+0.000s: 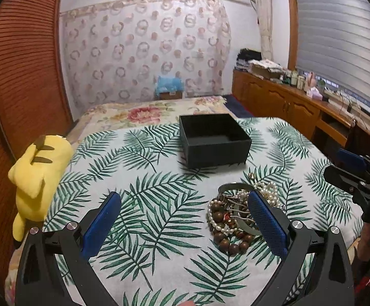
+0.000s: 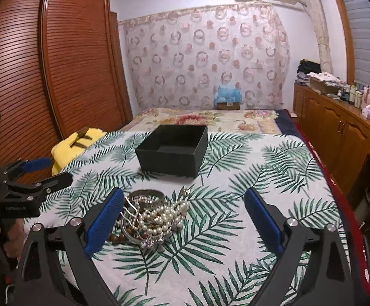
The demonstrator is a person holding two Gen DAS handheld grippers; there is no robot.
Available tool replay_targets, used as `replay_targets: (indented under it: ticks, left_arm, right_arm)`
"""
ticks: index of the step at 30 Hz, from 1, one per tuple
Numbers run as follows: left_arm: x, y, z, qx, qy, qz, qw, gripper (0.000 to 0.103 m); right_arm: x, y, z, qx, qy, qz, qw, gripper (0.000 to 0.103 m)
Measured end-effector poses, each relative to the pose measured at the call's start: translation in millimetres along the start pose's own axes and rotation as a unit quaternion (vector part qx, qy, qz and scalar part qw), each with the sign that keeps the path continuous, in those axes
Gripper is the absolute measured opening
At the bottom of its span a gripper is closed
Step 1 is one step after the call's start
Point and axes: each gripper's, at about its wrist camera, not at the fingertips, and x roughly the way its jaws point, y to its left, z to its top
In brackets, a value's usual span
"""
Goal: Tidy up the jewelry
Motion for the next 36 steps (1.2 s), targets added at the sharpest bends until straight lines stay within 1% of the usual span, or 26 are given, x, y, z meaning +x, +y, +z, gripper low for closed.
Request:
replay_targets:
  ticks: [6, 10, 12, 16, 18, 21, 23, 24, 26, 27, 29, 32, 34, 36]
  left_arm:
    - [30, 5, 0, -0.006, 0.033, -0.035, 0.9988, 0.096]
    - [45, 4, 4, 0.0, 0.044, -0.055, 0.9975, 0.095]
    - [51, 1, 6, 0.004, 0.048, -0.066, 0.9966, 0.09]
    - [63, -4, 13, 0.013, 0.06, -0.091, 0.994, 0.087]
    - [71, -8, 17, 0.022, 0.069, -0.106, 0.9917, 0.082]
    - [85, -15, 22, 0.039, 0.093, -0.129, 0.9864, 0.076]
    - [95, -19, 25, 0.052, 0.107, -0.138, 0.9833, 0.068]
    - [101, -21, 26, 0.055, 0.117, -0.143, 0.9812, 0.066]
    - [113, -22, 28, 0.055, 0.135, -0.157, 0.9768, 0.054]
    - [117, -22, 28, 0.052, 0.143, -0.163, 0.9749, 0.051]
    - [128, -24, 29, 0.048, 0.162, -0.175, 0.97, 0.038]
    - [143, -26, 28, 0.045, 0.186, -0.186, 0.9638, 0.032]
    - [151, -26, 28, 0.038, 0.203, -0.196, 0.9588, 0.028]
    - [160, -26, 26, 0.034, 0.218, -0.2, 0.9546, 0.027]
  right_arm:
    - [19, -3, -10, -0.01, 0.033, 0.02, 0.999, 0.086]
    - [29, -1, -17, -0.021, 0.053, 0.029, 0.998, 0.085]
    - [35, 0, -19, -0.026, 0.063, 0.031, 0.997, 0.085]
    - [45, 0, -20, -0.033, 0.075, 0.03, 0.996, 0.085]
    - [46, -2, -21, -0.034, 0.073, 0.025, 0.996, 0.085]
    - [48, -6, -21, -0.035, 0.072, 0.019, 0.997, 0.085]
    - [47, -8, -21, -0.039, 0.067, 0.014, 0.997, 0.085]
    - [47, -9, -22, -0.041, 0.065, 0.011, 0.997, 0.085]
    - [47, -12, -21, -0.043, 0.063, 0.011, 0.997, 0.085]
    - [47, -13, -21, -0.042, 0.067, 0.014, 0.997, 0.085]
    - [49, -16, -20, -0.035, 0.079, 0.027, 0.996, 0.085]
    - [52, -18, -19, -0.026, 0.098, 0.048, 0.994, 0.085]
    - [53, -16, -19, -0.029, 0.103, 0.057, 0.993, 0.085]
    - [54, -13, -20, -0.033, 0.108, 0.061, 0.992, 0.085]
